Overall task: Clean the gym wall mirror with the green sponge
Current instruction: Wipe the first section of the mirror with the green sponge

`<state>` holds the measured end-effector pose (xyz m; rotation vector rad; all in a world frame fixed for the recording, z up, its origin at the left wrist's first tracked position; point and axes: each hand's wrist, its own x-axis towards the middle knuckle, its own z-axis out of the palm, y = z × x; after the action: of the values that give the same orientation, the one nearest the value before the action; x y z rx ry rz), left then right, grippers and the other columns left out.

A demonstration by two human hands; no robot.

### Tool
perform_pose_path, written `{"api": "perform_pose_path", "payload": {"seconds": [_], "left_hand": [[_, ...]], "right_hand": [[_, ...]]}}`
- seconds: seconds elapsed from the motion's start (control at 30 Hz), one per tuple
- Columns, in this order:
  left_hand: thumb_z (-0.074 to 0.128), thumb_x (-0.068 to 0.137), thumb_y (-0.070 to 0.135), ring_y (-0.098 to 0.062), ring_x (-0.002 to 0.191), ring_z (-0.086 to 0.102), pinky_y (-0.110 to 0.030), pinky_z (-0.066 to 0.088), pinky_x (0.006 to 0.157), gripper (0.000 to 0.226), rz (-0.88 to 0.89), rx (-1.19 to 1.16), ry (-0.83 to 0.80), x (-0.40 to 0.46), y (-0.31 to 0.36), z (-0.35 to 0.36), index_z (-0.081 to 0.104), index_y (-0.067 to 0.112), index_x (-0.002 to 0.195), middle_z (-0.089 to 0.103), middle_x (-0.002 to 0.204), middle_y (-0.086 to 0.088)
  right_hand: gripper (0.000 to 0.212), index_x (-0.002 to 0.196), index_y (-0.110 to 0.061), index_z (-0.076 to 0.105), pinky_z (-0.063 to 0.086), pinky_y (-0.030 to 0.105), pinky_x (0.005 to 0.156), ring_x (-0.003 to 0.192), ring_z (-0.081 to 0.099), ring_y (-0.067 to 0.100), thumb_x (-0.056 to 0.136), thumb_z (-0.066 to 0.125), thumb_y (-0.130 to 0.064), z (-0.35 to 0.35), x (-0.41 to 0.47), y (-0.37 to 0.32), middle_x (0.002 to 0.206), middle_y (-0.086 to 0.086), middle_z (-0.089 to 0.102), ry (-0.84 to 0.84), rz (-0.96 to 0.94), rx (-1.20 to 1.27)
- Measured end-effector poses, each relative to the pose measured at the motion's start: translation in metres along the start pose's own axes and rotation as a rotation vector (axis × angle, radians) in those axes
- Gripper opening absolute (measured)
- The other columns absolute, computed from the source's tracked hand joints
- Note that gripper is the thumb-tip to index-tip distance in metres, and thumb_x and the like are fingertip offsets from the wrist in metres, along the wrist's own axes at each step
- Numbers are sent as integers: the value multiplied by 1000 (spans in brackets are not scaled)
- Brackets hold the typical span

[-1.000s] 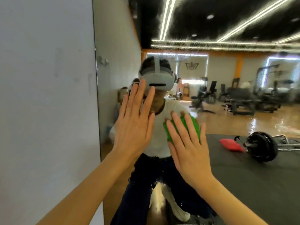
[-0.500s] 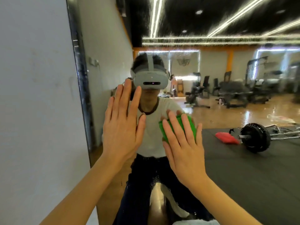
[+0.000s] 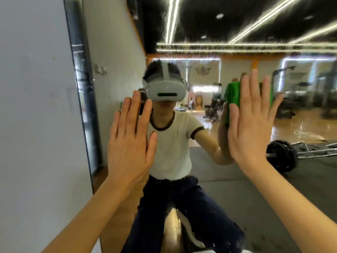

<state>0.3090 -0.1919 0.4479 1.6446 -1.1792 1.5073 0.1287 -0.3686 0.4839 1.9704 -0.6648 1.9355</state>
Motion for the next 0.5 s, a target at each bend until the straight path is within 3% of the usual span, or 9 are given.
{"api": "perform_pose_path", "payload": {"seconds": [0.07, 0.17, 0.23, 0.3, 0.4, 0.5], "left_hand": [[33, 105, 33, -28, 157, 7, -39, 2, 127, 62, 1, 2, -5, 0, 0, 0, 21, 9, 160, 14, 168, -16], [29, 107, 36, -27, 156, 6, -40, 4, 128, 60, 8, -3, -2, 0, -1, 0, 20, 10, 160, 15, 168, -16], [29, 107, 37, -26, 156, 5, -42, 5, 128, 60, 3, -11, -4, 0, 0, 0, 20, 10, 160, 15, 167, -17], [32, 106, 34, -26, 156, 4, -42, 4, 128, 60, -3, -9, 0, 0, 1, -1, 22, 8, 160, 15, 167, -17], [36, 104, 31, -24, 156, 3, -40, 2, 127, 61, -11, -14, 9, 0, 2, -2, 23, 8, 160, 14, 167, -17], [37, 104, 30, -23, 156, 1, -39, 1, 127, 62, -9, -11, 5, 0, 3, -2, 23, 9, 160, 13, 168, -16]], "right_hand": [[55, 158, -11, 21, -3, 53, 122, 152, 10, 29, 107, 34, -26, 11, -5, -34, 165, 12, 22, 33, 11, -28], [57, 156, -9, 27, -8, 47, 124, 151, 13, 28, 103, 45, -20, 29, -21, -91, 163, 9, 23, -20, -297, 47], [52, 154, -9, 31, -6, 46, 125, 151, 17, 26, 106, 43, -23, 27, -24, -86, 162, 9, 28, -68, -447, 93], [52, 156, -11, 29, -6, 45, 125, 152, 12, 21, 108, 36, -28, 18, -24, -53, 162, 10, 31, -89, -480, 36], [54, 158, -9, 21, -12, 45, 124, 152, 5, 20, 109, 25, -32, 2, -28, -3, 164, 14, 25, -94, -210, -3], [55, 158, -7, 17, -15, 45, 123, 153, 8, 25, 109, 23, -31, 9, -41, -32, 165, 15, 21, -14, 26, -6]]}}
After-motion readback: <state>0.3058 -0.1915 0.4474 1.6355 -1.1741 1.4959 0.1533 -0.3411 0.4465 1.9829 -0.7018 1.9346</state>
